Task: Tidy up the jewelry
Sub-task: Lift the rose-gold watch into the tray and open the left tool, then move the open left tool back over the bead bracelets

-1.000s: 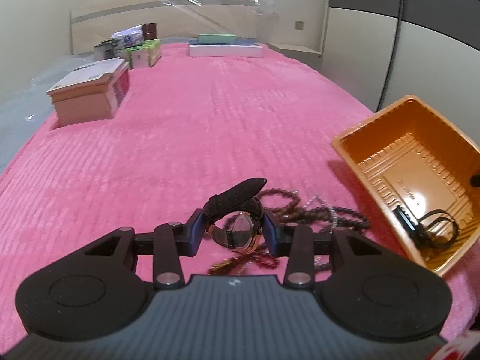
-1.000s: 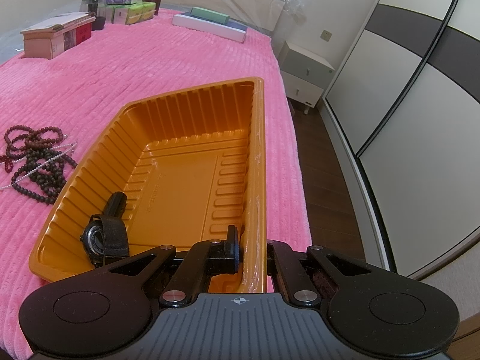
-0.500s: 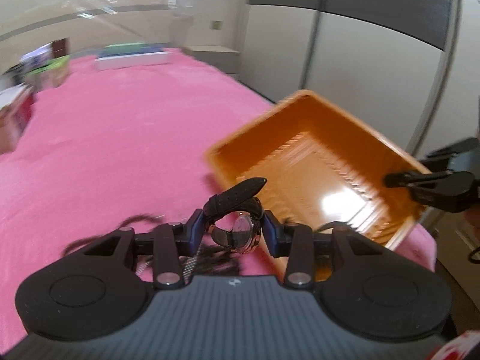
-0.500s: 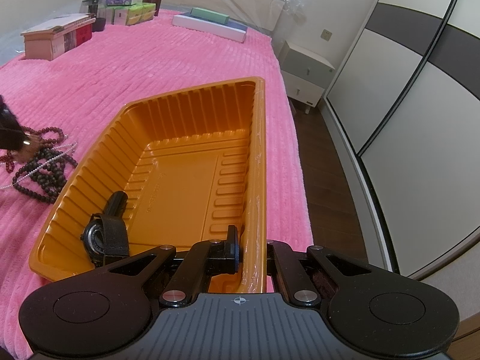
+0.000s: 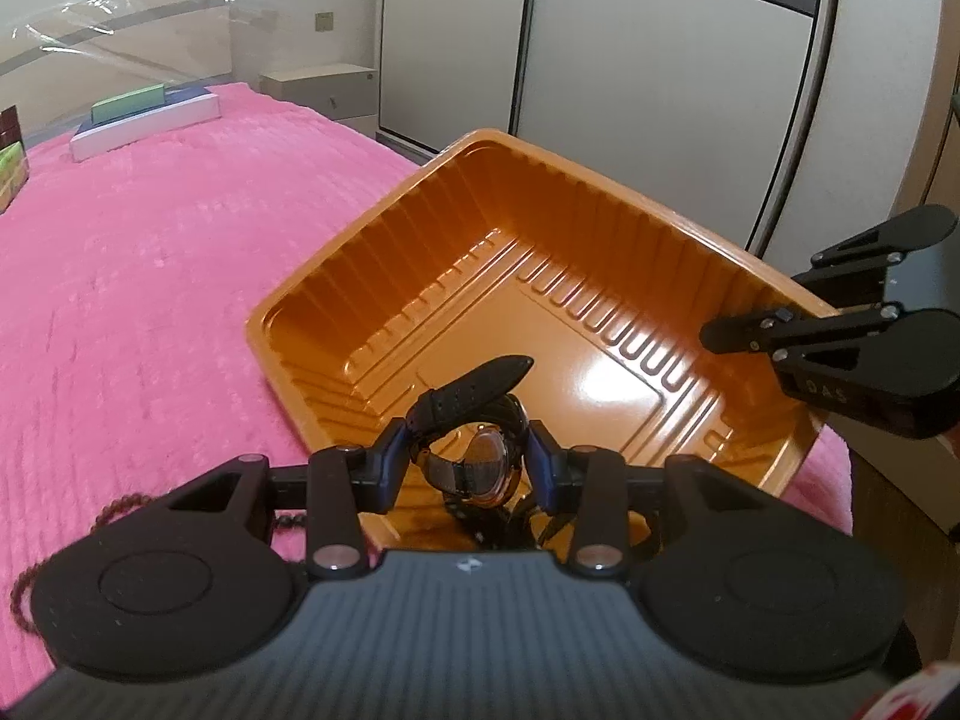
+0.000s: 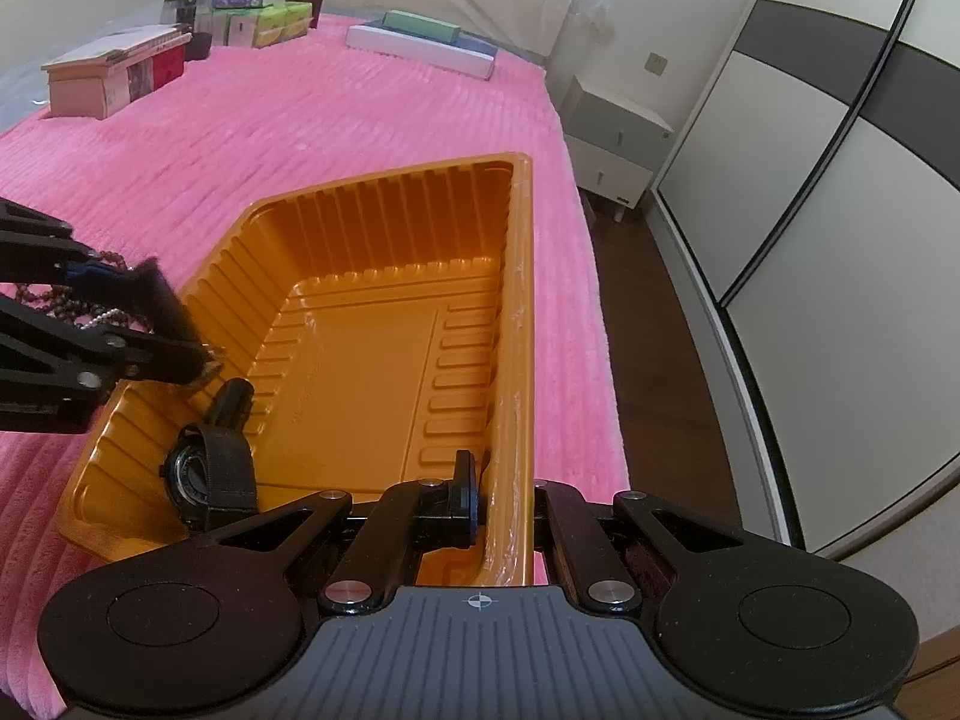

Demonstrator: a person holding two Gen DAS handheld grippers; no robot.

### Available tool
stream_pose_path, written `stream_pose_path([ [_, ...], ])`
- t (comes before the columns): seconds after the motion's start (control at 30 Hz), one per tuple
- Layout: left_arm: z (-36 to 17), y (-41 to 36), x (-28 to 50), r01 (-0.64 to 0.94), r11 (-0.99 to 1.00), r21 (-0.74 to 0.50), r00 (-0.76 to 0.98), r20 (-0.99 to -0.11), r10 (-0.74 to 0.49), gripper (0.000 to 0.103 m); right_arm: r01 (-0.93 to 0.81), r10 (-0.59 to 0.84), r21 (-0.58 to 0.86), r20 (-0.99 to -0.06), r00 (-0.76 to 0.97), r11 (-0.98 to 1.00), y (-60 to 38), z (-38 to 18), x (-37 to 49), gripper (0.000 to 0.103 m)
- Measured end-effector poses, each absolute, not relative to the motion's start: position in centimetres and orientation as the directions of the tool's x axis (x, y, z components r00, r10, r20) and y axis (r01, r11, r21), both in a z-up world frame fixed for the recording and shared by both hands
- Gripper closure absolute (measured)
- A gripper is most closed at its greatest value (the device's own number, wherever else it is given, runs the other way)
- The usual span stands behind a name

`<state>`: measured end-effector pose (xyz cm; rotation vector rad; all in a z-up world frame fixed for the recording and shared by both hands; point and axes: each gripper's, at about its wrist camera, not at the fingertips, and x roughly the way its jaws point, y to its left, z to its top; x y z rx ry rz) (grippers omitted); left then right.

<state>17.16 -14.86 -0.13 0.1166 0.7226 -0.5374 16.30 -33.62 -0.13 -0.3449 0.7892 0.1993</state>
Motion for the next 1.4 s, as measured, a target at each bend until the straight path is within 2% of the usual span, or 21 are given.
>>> stream_pose_path([
  [0.3,-0.3,-15.7,18.4,0.518,0.851,-0.081,0.609,-0.665,-0.434,0.065,-0.311,0.056,-0.212,-0.740,0.670,0.926,-33.9,0.0,16.8,0.100],
  [0.5,-0.2,-16.2,19.1,0.517,0.850,-0.104,0.598,-0.666,-0.445,0.059,-0.311,0.059,-0.199,-0.750,0.658,0.929,-34.0,0.1,17.0,0.100],
  [0.77,0.9,-13.3,18.4,0.465,0.877,-0.118,0.643,-0.636,-0.426,0.058,-0.320,0.071,-0.171,-0.779,0.623,0.932,-34.1,0.4,17.6,0.099],
  [1.13,-0.3,-3.4,12.9,0.228,0.972,-0.065,0.730,-0.649,-0.215,0.048,-0.345,0.067,-0.184,-0.795,0.603,0.921,-34.0,0.4,17.8,0.099],
  [1.23,-0.8,-0.5,11.1,0.155,0.986,-0.064,0.739,-0.655,-0.159,0.043,-0.345,0.061,-0.191,-0.795,0.603,0.919,-33.8,0.3,17.9,0.099],
  [1.4,-2.1,2.8,8.9,0.074,0.996,-0.045,0.729,-0.679,-0.085,0.042,-0.331,0.061,-0.174,-0.802,0.594,0.927,-34.0,0.2,18.0,0.099],
])
